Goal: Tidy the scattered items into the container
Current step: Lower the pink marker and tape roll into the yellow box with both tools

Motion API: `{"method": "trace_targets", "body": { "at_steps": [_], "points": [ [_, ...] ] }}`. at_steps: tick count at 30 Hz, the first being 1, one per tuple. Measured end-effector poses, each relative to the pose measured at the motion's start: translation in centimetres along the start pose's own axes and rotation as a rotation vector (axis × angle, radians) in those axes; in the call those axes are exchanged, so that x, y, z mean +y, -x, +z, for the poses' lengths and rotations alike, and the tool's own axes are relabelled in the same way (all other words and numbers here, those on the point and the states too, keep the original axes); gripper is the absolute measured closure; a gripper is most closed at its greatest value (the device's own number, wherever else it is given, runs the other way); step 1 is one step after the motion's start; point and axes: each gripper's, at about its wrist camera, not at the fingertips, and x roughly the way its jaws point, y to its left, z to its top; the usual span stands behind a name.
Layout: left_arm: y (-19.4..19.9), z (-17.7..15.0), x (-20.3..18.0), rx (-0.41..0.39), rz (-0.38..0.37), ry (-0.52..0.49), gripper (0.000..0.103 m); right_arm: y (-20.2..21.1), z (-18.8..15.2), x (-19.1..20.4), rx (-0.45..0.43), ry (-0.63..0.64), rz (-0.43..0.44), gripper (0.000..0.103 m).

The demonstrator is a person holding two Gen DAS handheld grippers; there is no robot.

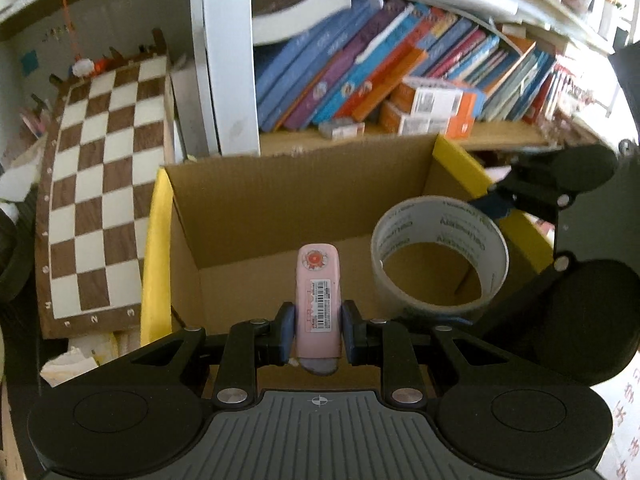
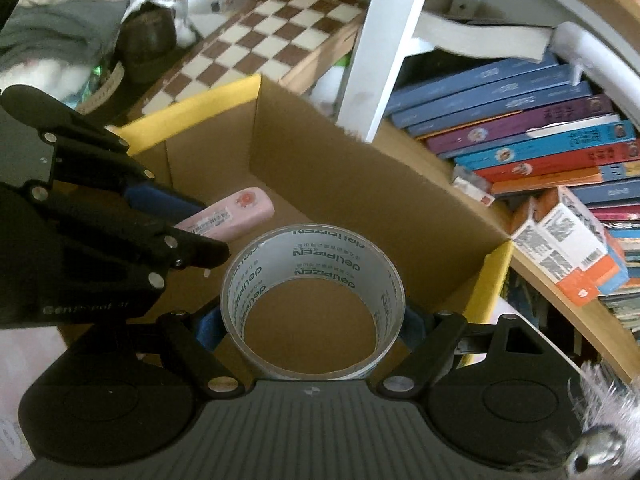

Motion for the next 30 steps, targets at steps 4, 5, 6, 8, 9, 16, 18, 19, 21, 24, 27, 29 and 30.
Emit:
{"method": "trace_targets", "body": {
  "at_steps": [4,5,6,8,9,16,18,19,21,24,27,29,30],
  "points": [
    [-0.8,-0.2,0.2,0.045,-0.010,-0.001,0.080,-1.3,0.2,0.1,0.070,0.021,0.022,0.020],
    [-0.8,-0.2,0.2,0.049,-0.013,-0.001,0.080,-1.4,0.3,0.2,0.085,0.029,0.024,0.020],
    [-0.8,-0.1,0.2,0.054,-0.016,-0.002,0.080,-1.6,0.3,0.3,0.100,0.039,0.026,0.020],
    [-0.9,-0.1,0.3,0.068,-0.023,0.001,0.080,-2.0,0.3,0.6,0.125,0.063,0.032,0.020],
    [-1.0,-0.1,0.3,0.078,-0.025,0.001,0.080,-2.1,0.3,0.7,0.138,0.075,0.035,0.020],
    [-1.5,0.1,0.0,0.127,-0.025,-0.027,0.080,-2.7,0.3,0.9,0.184,0.091,0.055,0.020],
    [-1.6,0.2,0.0,0.139,-0.026,-0.030,0.080,-2.7,0.2,1.0,0.188,0.092,0.053,0.020],
    [-1.7,0.2,-0.1,0.144,-0.026,-0.033,0.080,-2.7,0.2,1.0,0.191,0.093,0.051,0.020],
    [-1.8,0.2,-0.2,0.156,-0.024,-0.040,0.080,-2.8,0.2,1.1,0.200,0.096,0.045,0.020],
    [-2.0,0.2,-0.4,0.171,-0.021,-0.055,0.079,-2.8,0.2,1.2,0.213,0.100,0.039,0.020],
    [-1.9,0.3,-0.5,0.169,-0.013,-0.064,0.079,-2.8,0.3,1.1,0.218,0.099,0.042,0.020],
    [-1.8,0.3,-0.6,0.165,-0.012,-0.068,0.079,-2.8,0.3,1.2,0.220,0.100,0.041,0.020],
    [-1.8,0.3,-0.6,0.164,-0.011,-0.069,0.079,-2.9,0.3,1.2,0.220,0.101,0.040,0.020]
  ]
}}
